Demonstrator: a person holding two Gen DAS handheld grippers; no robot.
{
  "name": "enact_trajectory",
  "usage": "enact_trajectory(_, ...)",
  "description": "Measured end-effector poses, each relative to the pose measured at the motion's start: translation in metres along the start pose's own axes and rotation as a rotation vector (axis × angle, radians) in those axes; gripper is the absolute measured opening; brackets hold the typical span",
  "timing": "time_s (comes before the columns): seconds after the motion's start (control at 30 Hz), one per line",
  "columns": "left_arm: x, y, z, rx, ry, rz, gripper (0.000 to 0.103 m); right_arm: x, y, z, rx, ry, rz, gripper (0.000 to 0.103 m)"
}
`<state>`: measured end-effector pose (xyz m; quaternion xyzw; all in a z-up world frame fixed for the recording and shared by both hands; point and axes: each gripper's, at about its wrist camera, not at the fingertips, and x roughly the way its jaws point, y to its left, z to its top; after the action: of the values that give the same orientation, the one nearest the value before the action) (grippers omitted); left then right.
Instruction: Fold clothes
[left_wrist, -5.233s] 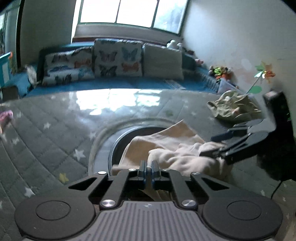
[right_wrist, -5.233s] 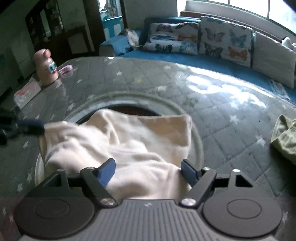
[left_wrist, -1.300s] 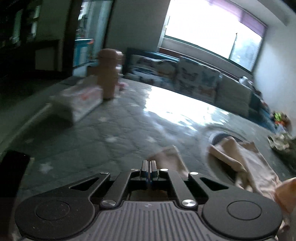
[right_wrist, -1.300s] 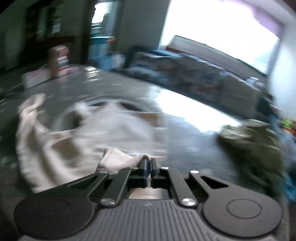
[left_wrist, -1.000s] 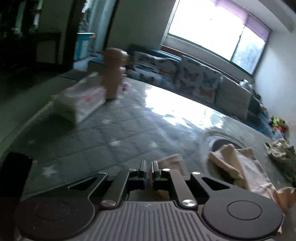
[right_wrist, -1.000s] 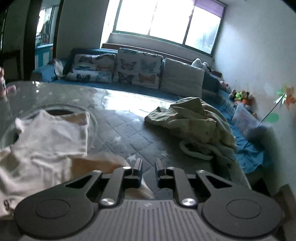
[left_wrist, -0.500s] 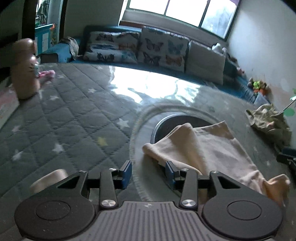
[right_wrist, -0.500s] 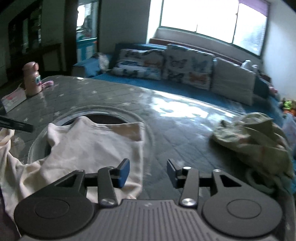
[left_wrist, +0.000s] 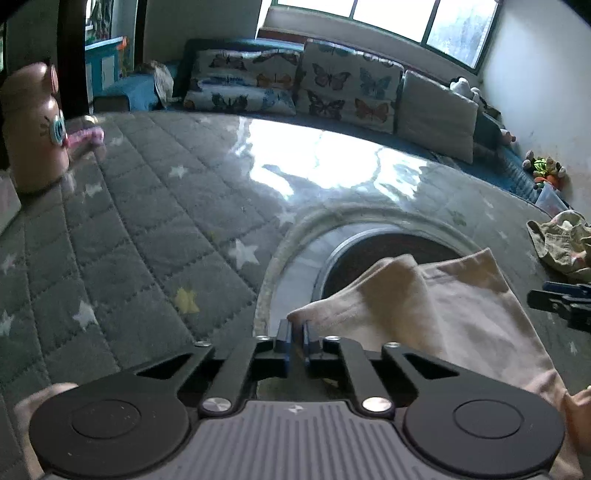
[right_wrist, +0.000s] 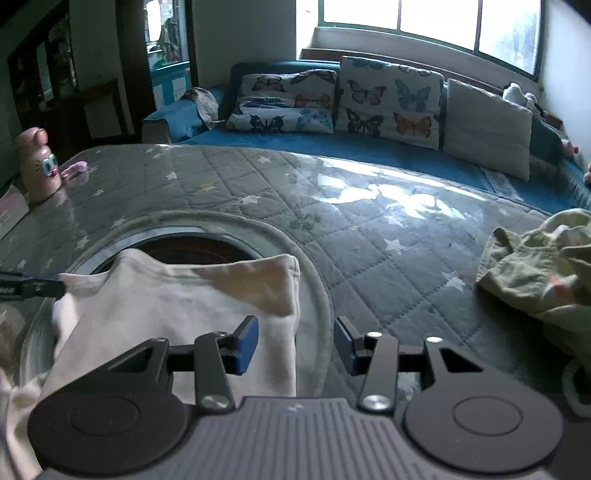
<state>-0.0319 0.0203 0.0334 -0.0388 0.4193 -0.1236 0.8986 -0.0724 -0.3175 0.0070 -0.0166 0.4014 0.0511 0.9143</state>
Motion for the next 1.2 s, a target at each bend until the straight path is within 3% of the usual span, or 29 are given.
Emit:
enact_trajectory(0.17,-0.008,0.004,0.018,0.044,-0.075,0.038,0.004,0.023,0.000,0.006,0.015,0.009,0.005,0.045)
enact_trajectory(0.27,-0.008,0.008,0.035,0.064,-0.101,0.055,0.005,0.036,0.001,0.009,0.022,0.022,0.001,0.039)
enact_trajectory(0.47,0.004,0.012,0.057,0.123,-0.109,0.075,0.005,0.054,0.002,0.016,0.024,0.010,0.003,0.024)
enact_trajectory(0.53,0.009,0.013,0.063,0.149,-0.107,0.086,0.005,0.058,0.002,0.020,0.026,0.007,0.015,0.014)
enact_trajectory(0.8,0.034,0.024,0.081,0.174,-0.100,0.134,0.005,0.076,0.010,0.034,0.017,-0.017,0.032,0.013)
enact_trajectory(0.87,0.041,0.026,0.085,0.169,-0.095,0.143,0.005,0.078,0.012,0.036,0.016,-0.026,0.037,0.007)
enact_trajectory(1.1,0.064,0.028,0.091,0.145,-0.098,0.150,0.005,0.071,0.015,0.035,0.017,-0.088,-0.077,0.003)
enact_trajectory(1.2,0.073,0.022,0.088,0.154,-0.090,0.151,0.008,0.071,0.014,0.035,0.010,-0.066,-0.109,0.004)
